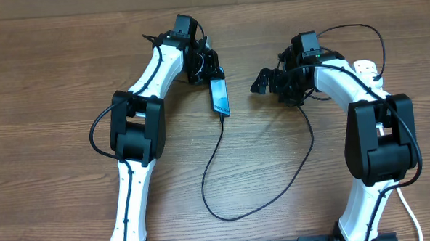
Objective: Plug charger to phone and switch on socket
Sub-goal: 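Lower the phone onto the table with the left gripper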
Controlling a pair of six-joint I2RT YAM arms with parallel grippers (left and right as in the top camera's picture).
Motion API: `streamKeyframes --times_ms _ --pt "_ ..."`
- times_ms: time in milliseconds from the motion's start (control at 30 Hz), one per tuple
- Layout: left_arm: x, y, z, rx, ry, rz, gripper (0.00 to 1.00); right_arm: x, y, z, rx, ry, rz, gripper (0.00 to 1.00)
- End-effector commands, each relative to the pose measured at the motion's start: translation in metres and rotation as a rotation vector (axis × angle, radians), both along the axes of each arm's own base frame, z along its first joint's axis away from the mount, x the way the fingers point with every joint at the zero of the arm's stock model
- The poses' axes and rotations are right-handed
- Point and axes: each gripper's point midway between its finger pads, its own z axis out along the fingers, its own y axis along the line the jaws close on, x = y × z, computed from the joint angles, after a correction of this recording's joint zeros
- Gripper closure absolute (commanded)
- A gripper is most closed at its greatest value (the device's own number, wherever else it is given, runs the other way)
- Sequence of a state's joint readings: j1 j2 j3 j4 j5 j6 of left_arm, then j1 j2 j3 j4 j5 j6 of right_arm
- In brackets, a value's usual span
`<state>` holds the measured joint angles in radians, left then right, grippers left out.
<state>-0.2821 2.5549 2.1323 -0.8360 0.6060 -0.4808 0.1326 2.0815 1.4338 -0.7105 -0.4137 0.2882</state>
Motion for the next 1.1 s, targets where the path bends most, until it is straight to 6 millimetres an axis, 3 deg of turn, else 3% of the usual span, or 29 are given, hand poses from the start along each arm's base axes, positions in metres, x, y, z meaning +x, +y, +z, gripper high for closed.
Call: streamKeyframes --times_ms 0,133,367,1067 --pt "-0.0026 -0.0020 -0.0018 0.033 0.008 0.016 0.96 -0.0073 -0.0086 -0.0132 -0.049 0.025 -0.011 0.00" --pt "-0.0024 -0.0016 -0.0020 0.036 0.007 0.017 0.95 -0.0072 -0.0088 -0.0133 -0.050 0.025 -0.011 0.00" --pt "-0.0024 -0.0015 -0.0021 0.037 0.007 0.017 0.84 -0.0072 -0.0088 -0.0133 -0.050 0.025 -0.011 0.00" --pt "-0.0055 0.0006 -0.0039 0.049 0.020 0.017 0.77 -0.0072 -0.0088 -0.0133 -0.050 0.025 -0.011 0.00"
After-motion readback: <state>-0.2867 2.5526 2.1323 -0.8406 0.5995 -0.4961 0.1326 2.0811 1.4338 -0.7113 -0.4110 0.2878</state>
